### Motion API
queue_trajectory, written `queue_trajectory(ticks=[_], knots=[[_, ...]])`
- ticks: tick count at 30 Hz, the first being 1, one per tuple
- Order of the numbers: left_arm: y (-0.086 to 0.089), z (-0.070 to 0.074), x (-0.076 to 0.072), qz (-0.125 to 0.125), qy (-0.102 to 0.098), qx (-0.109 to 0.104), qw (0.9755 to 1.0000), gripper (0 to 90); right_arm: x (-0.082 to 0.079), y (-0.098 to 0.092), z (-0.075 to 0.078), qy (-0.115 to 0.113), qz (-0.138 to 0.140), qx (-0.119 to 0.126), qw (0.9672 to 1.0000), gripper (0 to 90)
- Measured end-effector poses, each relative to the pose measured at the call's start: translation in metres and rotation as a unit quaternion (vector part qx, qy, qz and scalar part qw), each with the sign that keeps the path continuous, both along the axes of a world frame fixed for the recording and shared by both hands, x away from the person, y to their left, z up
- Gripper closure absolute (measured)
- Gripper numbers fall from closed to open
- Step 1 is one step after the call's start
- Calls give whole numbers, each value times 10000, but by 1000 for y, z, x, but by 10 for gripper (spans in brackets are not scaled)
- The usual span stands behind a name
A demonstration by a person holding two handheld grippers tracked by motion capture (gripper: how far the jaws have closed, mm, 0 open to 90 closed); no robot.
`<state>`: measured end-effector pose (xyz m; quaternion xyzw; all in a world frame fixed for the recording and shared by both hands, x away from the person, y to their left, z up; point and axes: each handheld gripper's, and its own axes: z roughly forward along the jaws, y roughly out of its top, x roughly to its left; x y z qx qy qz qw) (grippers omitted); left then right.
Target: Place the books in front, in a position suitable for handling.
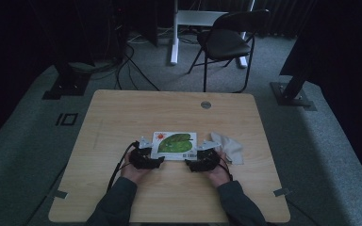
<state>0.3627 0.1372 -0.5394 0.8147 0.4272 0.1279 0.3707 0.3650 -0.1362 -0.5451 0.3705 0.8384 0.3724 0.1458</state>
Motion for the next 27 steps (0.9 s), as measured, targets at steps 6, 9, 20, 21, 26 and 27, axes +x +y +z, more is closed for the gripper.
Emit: queue_trajectory(ticks=[6,9,20,21,26,27], knots=[[-1,1,-9,-25,20,27,10000,299,-5,-2,0,-11,68,-31,10000,257],[-1,0,-15,-37,0,27,10000,308,-8,-3,1,10,85,-15,10000,254],[0,0,-32,-71,51,-60,9999,318,-21,-5,0,-6,138,-5,9999,255],[0,0,-34,-70,51,-54,9999,319,-23,-6,0,4,153,0,9999,255],[0,1,-43,-113,69,-16,9999,320,-30,-6,1,9,192,-12,9998,253],[2,1,-46,-132,87,-52,9999,324,-34,-6,0,6,220,-17,9998,254]])
